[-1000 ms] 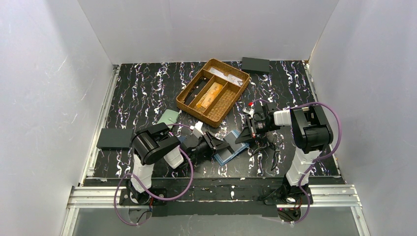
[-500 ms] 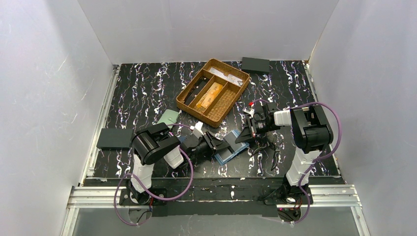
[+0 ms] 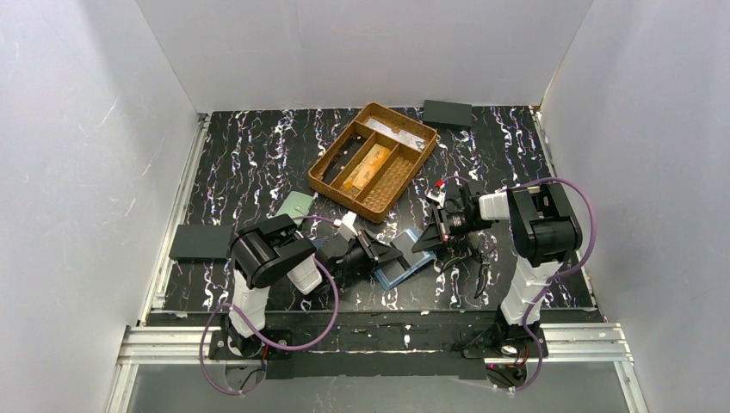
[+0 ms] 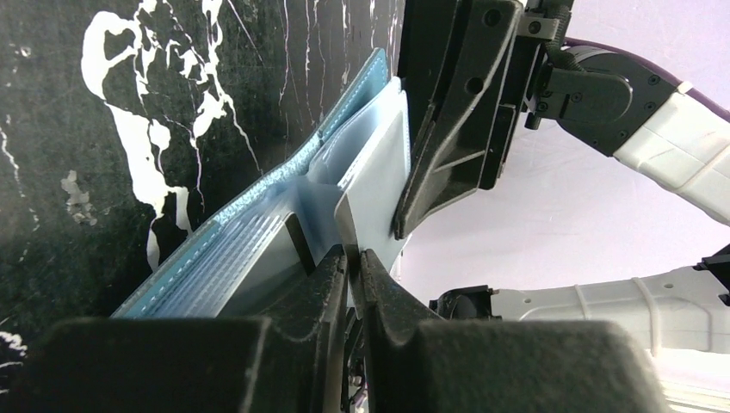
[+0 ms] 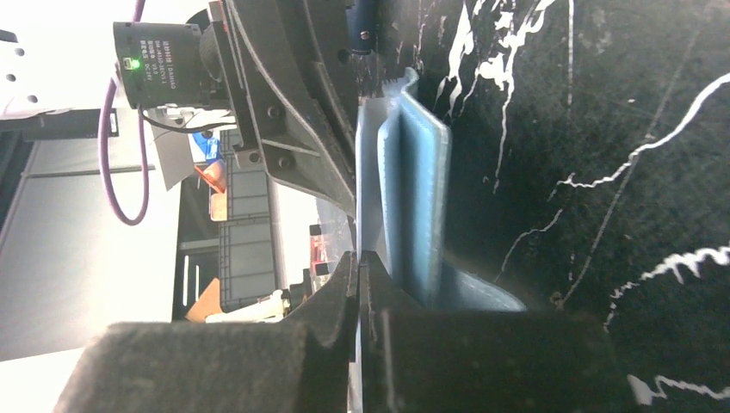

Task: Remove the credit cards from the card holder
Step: Remove the credit card from the card holder, then place the credit card in the storage box.

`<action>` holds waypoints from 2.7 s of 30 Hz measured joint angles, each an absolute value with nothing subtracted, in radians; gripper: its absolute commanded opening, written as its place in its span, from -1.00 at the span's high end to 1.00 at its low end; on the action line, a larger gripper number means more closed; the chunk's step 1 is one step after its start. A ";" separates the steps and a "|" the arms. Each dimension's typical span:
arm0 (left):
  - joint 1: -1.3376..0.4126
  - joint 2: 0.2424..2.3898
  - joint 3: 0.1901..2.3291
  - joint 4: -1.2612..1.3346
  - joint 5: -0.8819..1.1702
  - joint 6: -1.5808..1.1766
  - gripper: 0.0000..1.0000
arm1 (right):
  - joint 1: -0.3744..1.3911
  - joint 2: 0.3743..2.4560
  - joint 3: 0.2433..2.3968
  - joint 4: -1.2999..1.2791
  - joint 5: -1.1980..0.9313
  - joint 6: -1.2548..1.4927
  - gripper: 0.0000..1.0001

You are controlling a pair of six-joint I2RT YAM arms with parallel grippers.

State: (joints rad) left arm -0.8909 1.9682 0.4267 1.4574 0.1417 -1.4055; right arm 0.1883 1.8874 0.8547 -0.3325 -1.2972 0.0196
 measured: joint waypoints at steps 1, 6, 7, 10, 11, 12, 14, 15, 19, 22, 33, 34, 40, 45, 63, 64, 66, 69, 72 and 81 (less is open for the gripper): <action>-0.891 1.969 0.426 1.458 0.142 -1.406 0.97 | 0.188 1.890 0.855 -0.336 -1.295 0.018 0.87; -0.891 1.966 0.421 1.469 0.141 -1.406 1.00 | 0.187 1.892 0.855 -0.341 -1.278 0.013 0.64; -0.891 1.966 0.419 1.469 0.141 -1.406 1.00 | 0.187 1.892 0.855 -0.341 -1.275 0.012 0.64; -0.887 1.964 0.414 1.469 0.141 -1.404 1.00 | 0.189 1.892 0.855 -0.341 -1.257 0.011 0.67; -0.886 1.964 0.414 1.469 0.142 -1.402 1.00 | 0.189 1.892 0.855 -0.341 -1.251 0.011 0.72; -0.885 1.964 0.414 1.468 0.142 -1.402 1.00 | 0.189 1.892 0.855 -0.340 -1.246 0.011 0.76; -0.885 1.964 0.414 1.468 0.143 -1.400 1.00 | 0.187 1.892 0.855 -0.340 -1.240 0.011 0.81; -0.885 1.964 0.414 1.468 0.143 -1.399 1.00 | 0.185 1.892 0.855 -0.340 -1.240 0.012 0.83; -0.884 1.964 0.413 1.467 0.147 -1.396 1.00 | 0.183 1.892 0.855 -0.340 -1.241 0.021 0.86; -0.882 1.964 0.412 1.467 0.149 -1.394 1.00 | 0.181 1.892 0.855 -0.340 -1.240 0.023 0.86; -0.868 1.964 0.380 1.462 0.173 -1.386 1.00 | 0.130 1.892 0.855 -0.319 -1.182 0.027 0.85; -0.867 1.964 0.376 1.461 0.173 -1.384 1.00 | 0.129 1.892 0.855 -0.318 -1.177 0.027 0.83; -0.865 1.942 0.344 1.457 0.181 -1.356 1.00 | 0.128 1.885 0.855 -0.350 -1.119 -0.018 0.47; -0.862 1.903 0.330 1.457 0.204 -1.326 1.00 | 0.128 1.832 0.881 -0.445 -1.075 -0.125 0.17; -0.890 1.405 0.376 0.990 0.275 -0.934 1.00 | 0.128 1.424 0.965 -0.808 -1.015 -0.722 -0.83; -0.906 1.366 0.390 0.941 0.261 -0.884 1.00 | 0.128 1.422 0.969 -0.842 -1.034 -0.778 -0.93; -0.952 1.301 0.414 0.862 0.229 -0.774 1.00 | 0.132 1.422 0.973 -0.939 -1.079 -0.930 -0.96; -1.013 1.263 0.437 0.786 0.194 -0.633 1.00 | 0.150 1.442 0.973 -1.134 -1.137 -1.202 -0.97; -1.053 1.266 0.450 0.731 0.170 -0.523 1.00 | 0.185 1.478 0.973 -1.264 -1.167 -1.374 -0.97; -1.101 1.306 0.511 0.664 0.133 -0.377 1.00 | 0.306 1.484 0.975 -1.378 -1.193 -1.530 -0.75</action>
